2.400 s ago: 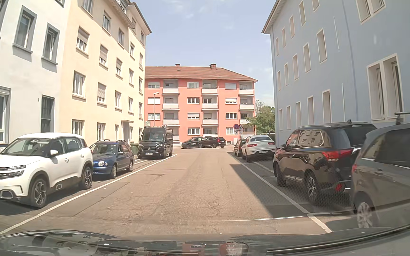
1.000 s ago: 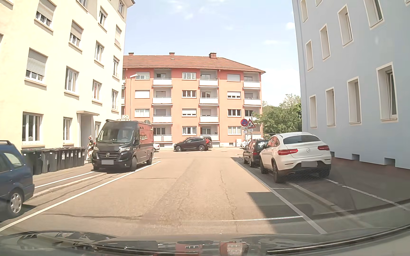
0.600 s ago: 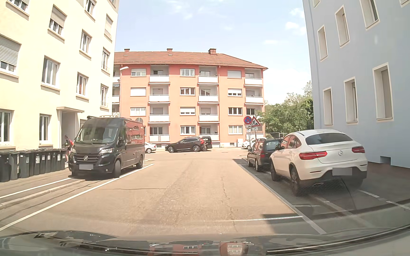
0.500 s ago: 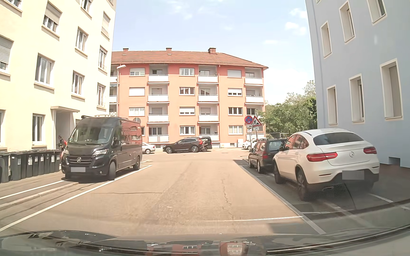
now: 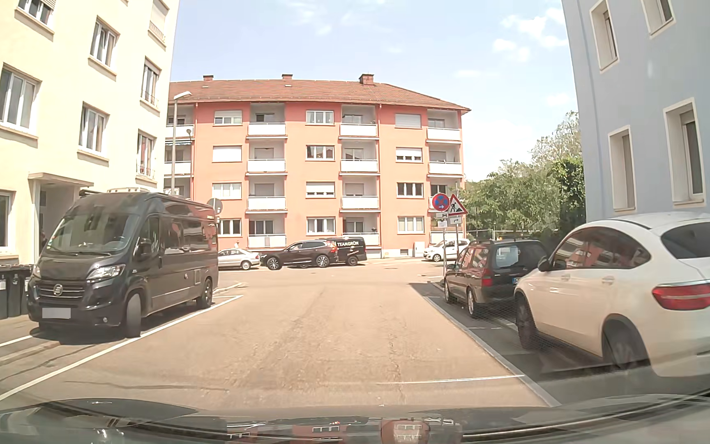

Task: Follow the waypoints while adhering to traffic rules and regulations

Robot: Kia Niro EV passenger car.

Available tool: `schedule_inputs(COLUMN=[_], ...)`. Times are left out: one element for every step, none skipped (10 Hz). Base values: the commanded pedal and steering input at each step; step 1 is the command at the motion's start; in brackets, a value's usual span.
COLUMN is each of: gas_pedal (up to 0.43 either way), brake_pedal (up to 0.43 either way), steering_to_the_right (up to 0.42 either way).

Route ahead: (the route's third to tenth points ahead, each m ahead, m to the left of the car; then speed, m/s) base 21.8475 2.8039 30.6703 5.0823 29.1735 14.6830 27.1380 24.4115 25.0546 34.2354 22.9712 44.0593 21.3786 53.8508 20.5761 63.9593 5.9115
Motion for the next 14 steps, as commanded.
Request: schedule_inputs(gas_pedal=[0.02, 0.008, 0.0, 0.0, 0.0, 0.0, 0.0, 0.0, 0.0, 0.0, 0.0, 0.0, 0.0, 0.0], brake_pedal=[0.0, 0.0, 0.0, 0.0, 0.0, 0.0, 0.0, 0.0, 0.0, 0.03, 0.079, 0.098, 0.11, 0.11], steering_to_the_right=[0.0, 0.0, 0.001, 0.001, 0.0, 0.0, 0.0, 0.0, 0.0, 0.0, 0.0, 0.001, 0.002, 0.003])
